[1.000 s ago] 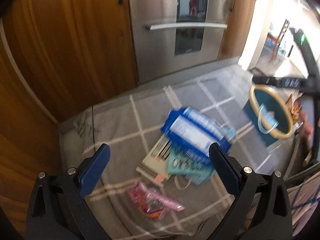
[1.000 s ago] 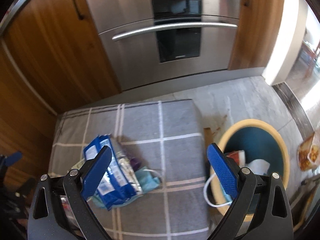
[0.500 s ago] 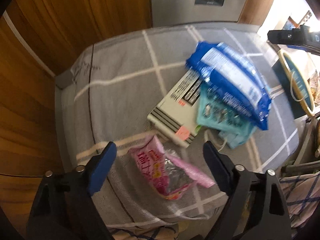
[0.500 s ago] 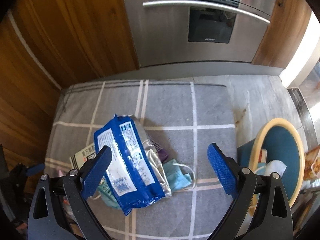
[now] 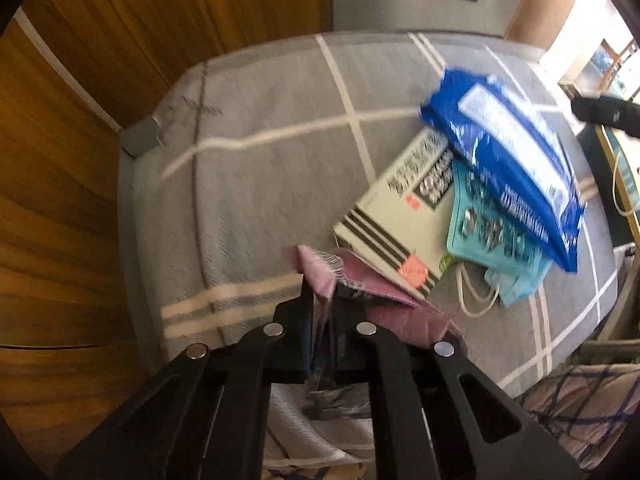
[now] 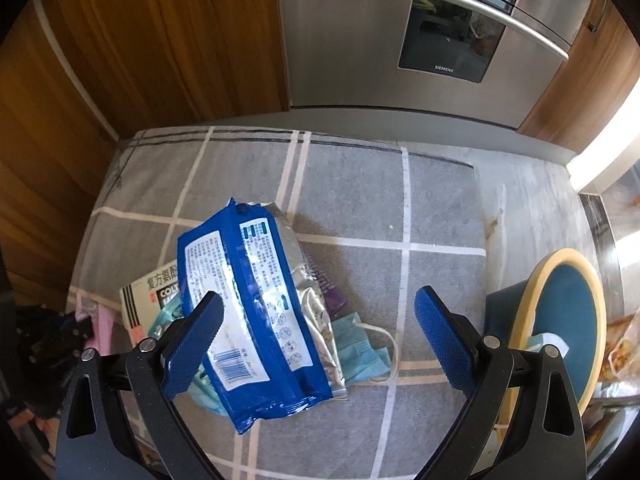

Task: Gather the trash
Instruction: 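Grasp the pink snack bag with the left gripper, then grasp the blue wipes pack with the right gripper while the left gripper holds the pink bag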

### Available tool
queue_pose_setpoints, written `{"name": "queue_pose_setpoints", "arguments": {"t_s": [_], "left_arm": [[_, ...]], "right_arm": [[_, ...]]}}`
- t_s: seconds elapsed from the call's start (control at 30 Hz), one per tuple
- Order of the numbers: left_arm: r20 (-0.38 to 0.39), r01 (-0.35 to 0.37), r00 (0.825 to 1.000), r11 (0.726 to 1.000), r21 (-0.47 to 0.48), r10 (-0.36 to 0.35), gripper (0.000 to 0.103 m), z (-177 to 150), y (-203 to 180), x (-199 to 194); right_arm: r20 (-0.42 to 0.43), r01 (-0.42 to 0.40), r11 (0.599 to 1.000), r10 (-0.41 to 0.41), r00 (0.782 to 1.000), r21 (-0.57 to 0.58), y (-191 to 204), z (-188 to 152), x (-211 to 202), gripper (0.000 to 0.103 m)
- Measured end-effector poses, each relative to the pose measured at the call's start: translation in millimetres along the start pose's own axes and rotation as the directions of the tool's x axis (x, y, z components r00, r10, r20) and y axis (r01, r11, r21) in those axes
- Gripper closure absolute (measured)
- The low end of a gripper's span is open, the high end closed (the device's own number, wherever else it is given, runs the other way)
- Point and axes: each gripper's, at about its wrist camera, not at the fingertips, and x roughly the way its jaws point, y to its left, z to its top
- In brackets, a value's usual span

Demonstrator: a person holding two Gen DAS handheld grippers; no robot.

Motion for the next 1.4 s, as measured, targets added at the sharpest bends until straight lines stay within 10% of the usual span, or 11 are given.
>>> {"name": "queue_pose_setpoints", "arguments": {"t_s": [0.53,0.73,1.2,1.4], "left_arm": [[0.345,0.001,0.935,0.972,0.236,-0.085,0.098,82.1,-70.9,-79.8],[0.308,0.099,0.936,0.969,0.227,-0.168,0.098,91.5,-82.9,-71.0],[0.272,0.152,0.941,0.97,0.191,-0.201,0.098,86.6,-74.6,-63.7],[0.272,0.148,0.942,0.97,0.194,-0.198,0.098,86.7,-73.5,-64.2]], "right_arm": [[-0.094,-0.09,0.994,0.095,0.991,0.061,-32.8,-23.5,7.5,0.024],[-0.158,-0.152,0.987,0.158,0.975,0.047,-31.8,-35.0,20.4,0.039],[-0.265,-0.256,0.962,0.273,0.925,0.096,-15.0,-36.1,66.9,0.032],[-0.265,-0.224,0.972,0.236,0.935,0.076,-11.5,-34.1,60.8,0.086]]}}
